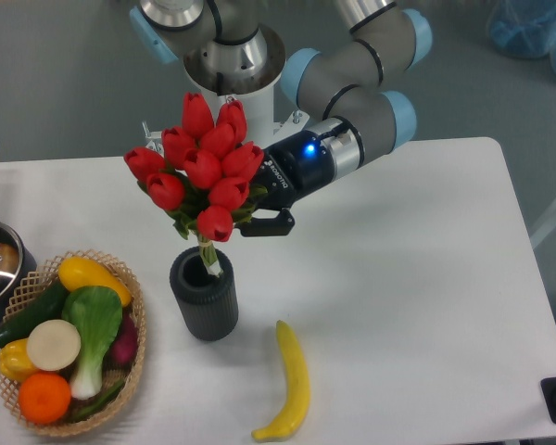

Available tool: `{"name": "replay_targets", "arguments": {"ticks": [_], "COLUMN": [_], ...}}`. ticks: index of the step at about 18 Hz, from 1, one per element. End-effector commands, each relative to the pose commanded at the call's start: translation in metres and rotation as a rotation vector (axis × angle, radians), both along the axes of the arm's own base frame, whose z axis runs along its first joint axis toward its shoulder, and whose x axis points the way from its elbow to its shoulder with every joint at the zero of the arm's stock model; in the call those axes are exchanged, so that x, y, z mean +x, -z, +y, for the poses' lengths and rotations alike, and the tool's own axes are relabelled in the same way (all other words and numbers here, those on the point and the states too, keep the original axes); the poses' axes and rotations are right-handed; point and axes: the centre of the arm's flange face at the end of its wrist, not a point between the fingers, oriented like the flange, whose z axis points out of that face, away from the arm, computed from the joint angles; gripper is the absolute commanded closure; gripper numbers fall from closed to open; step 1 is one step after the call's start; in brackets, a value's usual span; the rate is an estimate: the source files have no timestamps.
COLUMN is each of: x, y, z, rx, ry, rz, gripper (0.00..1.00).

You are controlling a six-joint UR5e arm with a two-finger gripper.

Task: Insert the flowers into the vase
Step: 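Lower the tulip stems into the black vase opening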

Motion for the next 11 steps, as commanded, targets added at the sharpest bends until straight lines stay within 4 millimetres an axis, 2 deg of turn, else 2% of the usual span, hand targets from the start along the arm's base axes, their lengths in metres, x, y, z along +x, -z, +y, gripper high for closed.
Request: {"name": "replay_targets", "arguments": {"ticks": [11], "x": [0.0053], "y": [0.0031], "z": [0.0013], "rx": [0.007], "ry": [0.009], "rz": [-0.016], "gripper": [0.67]}}
